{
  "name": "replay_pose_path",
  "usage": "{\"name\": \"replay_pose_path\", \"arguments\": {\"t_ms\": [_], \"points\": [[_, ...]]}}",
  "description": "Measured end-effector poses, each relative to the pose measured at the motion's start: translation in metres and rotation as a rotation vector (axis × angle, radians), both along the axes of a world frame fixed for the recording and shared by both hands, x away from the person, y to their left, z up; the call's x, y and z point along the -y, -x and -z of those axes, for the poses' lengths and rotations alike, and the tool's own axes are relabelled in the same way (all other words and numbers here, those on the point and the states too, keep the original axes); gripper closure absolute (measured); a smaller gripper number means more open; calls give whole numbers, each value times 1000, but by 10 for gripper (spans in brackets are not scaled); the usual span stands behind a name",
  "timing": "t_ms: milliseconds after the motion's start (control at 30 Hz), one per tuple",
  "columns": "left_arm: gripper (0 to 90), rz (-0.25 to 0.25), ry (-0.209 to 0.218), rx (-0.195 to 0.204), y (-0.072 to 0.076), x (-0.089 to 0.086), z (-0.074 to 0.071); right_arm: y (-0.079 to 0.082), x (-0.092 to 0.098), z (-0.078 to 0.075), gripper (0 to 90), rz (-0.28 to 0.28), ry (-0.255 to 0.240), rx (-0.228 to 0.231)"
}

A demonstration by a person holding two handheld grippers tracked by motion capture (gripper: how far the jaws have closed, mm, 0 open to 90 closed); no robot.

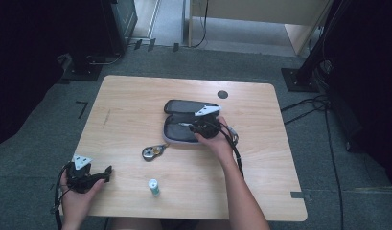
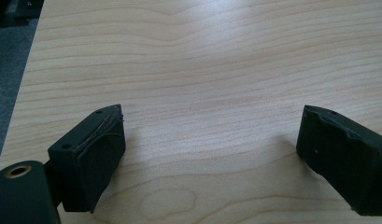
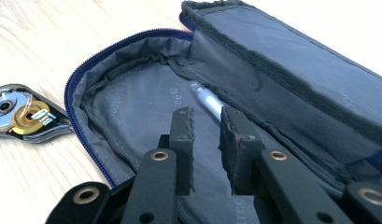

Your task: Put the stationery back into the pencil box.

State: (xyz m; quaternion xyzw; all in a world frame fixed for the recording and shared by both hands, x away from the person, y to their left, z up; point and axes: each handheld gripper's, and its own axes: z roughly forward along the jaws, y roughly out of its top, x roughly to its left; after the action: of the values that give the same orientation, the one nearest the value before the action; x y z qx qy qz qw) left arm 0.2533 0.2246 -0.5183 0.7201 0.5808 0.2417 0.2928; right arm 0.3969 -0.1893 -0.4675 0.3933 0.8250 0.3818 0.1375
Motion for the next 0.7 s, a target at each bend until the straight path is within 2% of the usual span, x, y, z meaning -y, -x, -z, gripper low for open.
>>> {"name": "replay_pose_path", "arguments": {"t_ms": [133,233,567,700], "points": [[81,0,0,0,0,0,0,4,9,-2,719,18,-12,6],[81,0,-1,0,0,0,0,11,16,-4,680,50,-39,13],[81,1,-1,-1,0,0,0,38,48,-15,449,133,-110,34],[81,0,-1,-1,0,0,0,53,63,-18,333,171,-97,55]]}}
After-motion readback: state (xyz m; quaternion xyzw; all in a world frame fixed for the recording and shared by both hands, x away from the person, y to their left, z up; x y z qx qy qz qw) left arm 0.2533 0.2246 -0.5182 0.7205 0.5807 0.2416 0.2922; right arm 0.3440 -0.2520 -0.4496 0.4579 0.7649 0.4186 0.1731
